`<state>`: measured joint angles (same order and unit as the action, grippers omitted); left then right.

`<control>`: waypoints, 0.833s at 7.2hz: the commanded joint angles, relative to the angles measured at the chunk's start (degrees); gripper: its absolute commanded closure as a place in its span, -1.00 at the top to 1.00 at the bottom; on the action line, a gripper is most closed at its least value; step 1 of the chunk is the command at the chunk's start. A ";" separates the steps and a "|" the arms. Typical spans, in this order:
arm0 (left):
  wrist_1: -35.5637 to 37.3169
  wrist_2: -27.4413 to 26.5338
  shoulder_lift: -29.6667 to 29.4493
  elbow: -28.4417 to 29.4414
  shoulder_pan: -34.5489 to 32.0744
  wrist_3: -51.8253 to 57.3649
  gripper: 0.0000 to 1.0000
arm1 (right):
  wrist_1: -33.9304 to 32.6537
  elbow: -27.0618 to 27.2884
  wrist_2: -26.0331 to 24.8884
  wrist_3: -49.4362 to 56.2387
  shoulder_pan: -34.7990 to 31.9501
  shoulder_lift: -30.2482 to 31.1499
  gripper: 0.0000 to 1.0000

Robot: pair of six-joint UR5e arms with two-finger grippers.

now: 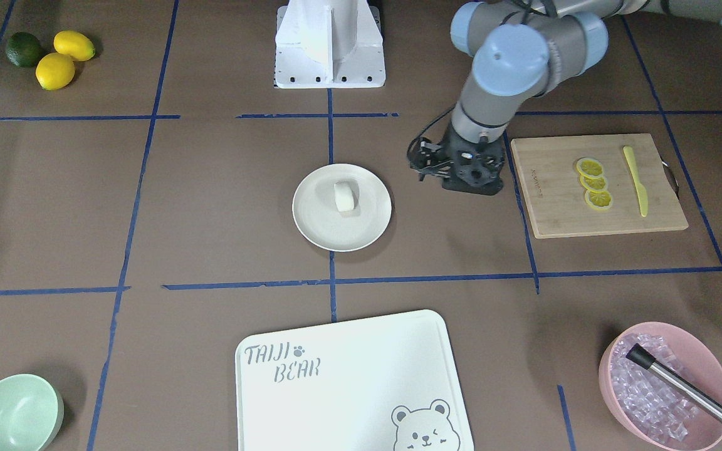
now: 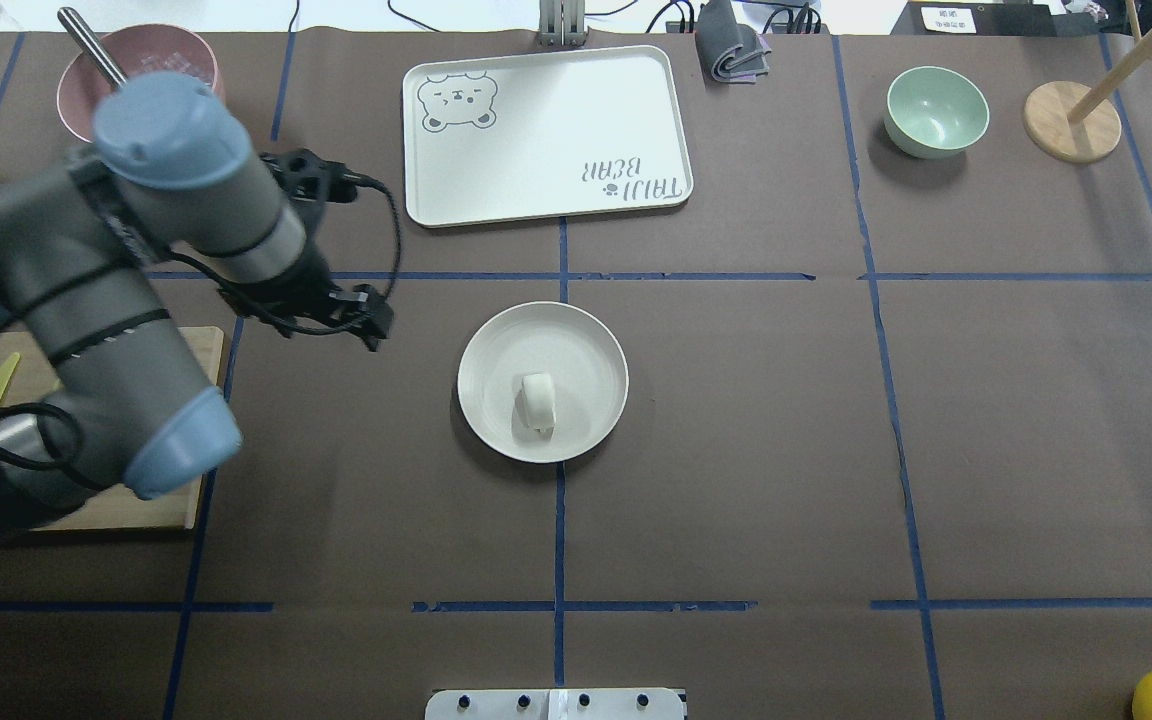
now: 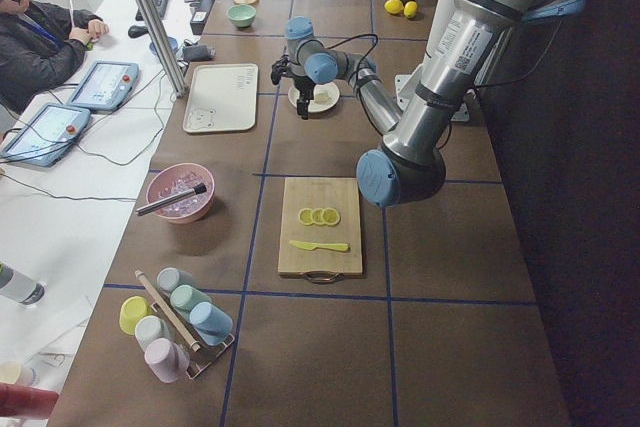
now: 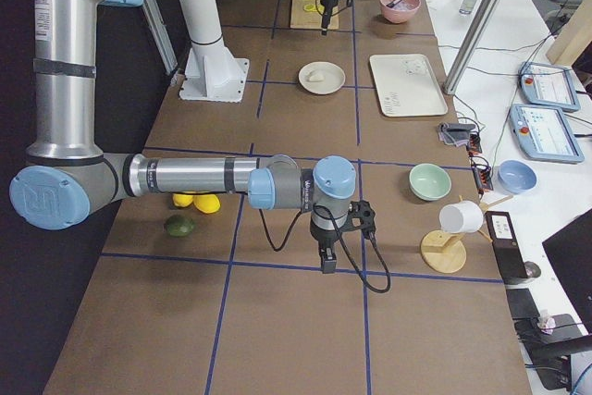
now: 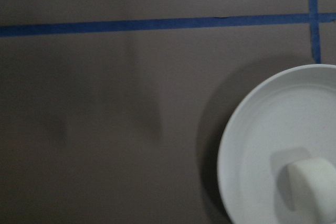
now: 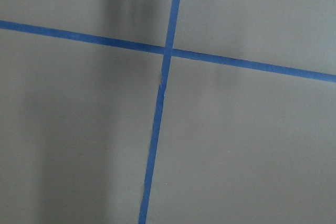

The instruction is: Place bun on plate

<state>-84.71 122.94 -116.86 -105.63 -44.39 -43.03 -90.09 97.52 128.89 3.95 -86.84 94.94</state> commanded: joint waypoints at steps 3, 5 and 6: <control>2.45 11.77 19.36 -2.13 -25.43 38.41 1.00 | 0.00 -0.75 -0.05 0.09 0.00 -0.19 1.00; 1.57 11.36 25.69 -1.17 -33.53 38.98 1.00 | 0.00 -0.75 0.04 0.09 0.00 -0.19 1.00; 1.48 11.09 27.98 -0.55 -35.75 38.98 1.00 | 0.00 -0.75 0.04 0.09 0.00 -0.11 1.00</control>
<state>-83.05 134.19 -92.05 -106.94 -76.44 -4.46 -90.09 96.78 128.91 4.04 -86.84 94.77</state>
